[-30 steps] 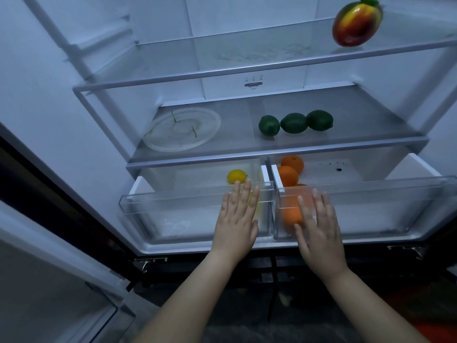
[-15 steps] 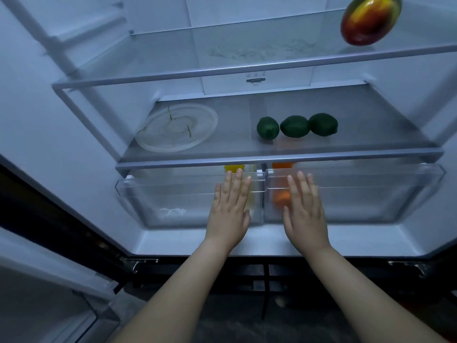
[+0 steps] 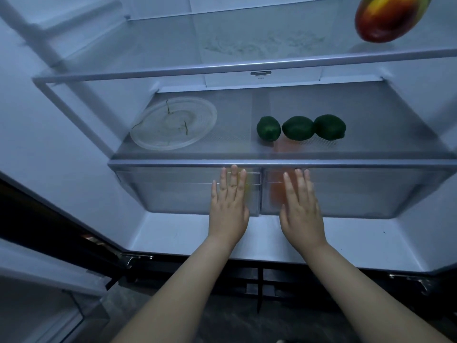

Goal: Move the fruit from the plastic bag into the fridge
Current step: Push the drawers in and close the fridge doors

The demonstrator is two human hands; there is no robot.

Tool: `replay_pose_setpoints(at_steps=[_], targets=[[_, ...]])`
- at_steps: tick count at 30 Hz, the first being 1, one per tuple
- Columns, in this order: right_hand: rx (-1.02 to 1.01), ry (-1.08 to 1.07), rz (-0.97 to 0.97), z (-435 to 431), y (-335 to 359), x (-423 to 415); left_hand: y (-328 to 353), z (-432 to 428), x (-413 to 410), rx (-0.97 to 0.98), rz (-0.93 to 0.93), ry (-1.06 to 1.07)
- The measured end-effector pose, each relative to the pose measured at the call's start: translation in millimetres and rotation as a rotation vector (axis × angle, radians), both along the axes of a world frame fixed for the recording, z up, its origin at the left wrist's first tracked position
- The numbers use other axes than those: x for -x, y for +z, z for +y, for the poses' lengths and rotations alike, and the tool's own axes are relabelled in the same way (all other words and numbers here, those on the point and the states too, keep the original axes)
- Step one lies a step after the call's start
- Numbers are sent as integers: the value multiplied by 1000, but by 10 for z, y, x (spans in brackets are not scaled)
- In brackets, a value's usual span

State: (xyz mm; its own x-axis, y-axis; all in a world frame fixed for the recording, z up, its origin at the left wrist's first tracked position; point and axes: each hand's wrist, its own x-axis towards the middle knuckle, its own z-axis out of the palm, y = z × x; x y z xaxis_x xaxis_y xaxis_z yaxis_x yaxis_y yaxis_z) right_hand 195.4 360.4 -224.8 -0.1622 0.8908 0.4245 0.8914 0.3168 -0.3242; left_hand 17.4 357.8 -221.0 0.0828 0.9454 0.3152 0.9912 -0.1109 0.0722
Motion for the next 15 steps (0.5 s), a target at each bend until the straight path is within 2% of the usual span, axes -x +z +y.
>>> replay_pose_setpoints(at_steps=[8, 15], targets=[[69, 70, -47, -118, -57, -112, -57, -112, -131, 51, -103, 29], [93, 65, -46, -94, -60, -121, -31, -44, -158, 72, -71, 57]])
